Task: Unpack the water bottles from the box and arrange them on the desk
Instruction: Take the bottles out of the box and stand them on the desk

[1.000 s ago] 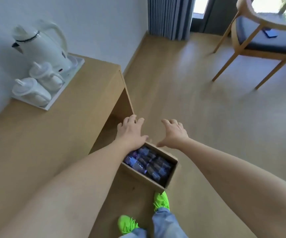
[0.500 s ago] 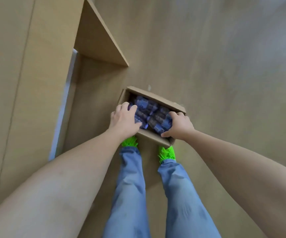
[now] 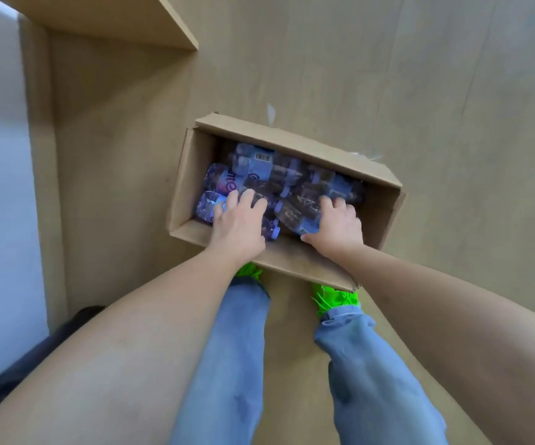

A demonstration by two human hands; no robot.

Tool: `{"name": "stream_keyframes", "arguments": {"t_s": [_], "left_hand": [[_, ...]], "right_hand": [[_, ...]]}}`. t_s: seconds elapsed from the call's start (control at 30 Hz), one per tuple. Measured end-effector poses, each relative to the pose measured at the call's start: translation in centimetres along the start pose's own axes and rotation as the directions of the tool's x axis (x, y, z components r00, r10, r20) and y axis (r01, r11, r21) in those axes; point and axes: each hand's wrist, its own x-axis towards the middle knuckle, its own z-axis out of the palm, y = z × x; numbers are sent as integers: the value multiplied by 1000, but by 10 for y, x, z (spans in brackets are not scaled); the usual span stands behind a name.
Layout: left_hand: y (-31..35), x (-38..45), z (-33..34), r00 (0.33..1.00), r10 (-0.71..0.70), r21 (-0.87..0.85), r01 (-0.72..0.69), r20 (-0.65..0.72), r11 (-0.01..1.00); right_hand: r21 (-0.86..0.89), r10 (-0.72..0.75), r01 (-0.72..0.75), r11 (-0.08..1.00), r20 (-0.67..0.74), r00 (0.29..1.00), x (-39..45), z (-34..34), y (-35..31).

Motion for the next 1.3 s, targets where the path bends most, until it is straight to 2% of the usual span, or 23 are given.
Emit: {"name": "stream_keyframes", "arguments": {"t_s": [0.2, 0.37, 0.47, 0.63, 0.77, 0.93, 1.03, 1.13, 1.23, 1.3], "left_hand": [[-28, 44, 41, 991, 114, 165, -125, 76, 978], [-28, 58, 60, 989, 134, 133, -141, 64, 981], [-27, 59, 63, 974, 172, 130, -191, 146, 973], [-18, 59, 65, 960, 147, 185, -194, 238, 963], [-9, 65, 58, 955, 96, 191, -153, 280, 970], [-18, 58, 46, 947, 123, 137, -170, 297, 976], [-26, 51, 31, 936, 138, 79, -172, 323, 982], [-31, 40, 16, 936, 197, 51, -221, 293, 974], [-33, 26, -1, 945, 235, -15, -238, 228, 971], [-32, 15, -16, 961, 198, -84, -185, 192, 979]], "right_hand": [[-128, -18, 15, 992, -24, 1000, 47, 44, 6], [-175, -4, -6, 985, -57, 998, 65, 61, 6], [-209, 13, -33, 977, -97, 995, 73, 62, 5], [-216, 27, -42, 976, -73, 997, 82, 59, 3], [-202, 1, -7, 979, -26, 1000, 78, 58, 6], [-223, -97, 88, 971, -30, 995, 65, 52, 9], [-151, -111, 105, 983, -30, 993, 48, 46, 4], [-77, -117, 116, 990, -8, 993, 32, 37, 5], [47, -26, 25, 999, 19, 999, 16, 18, 4], [113, 11, -16, 993, 42, 999, 1, 2, 1]]}}
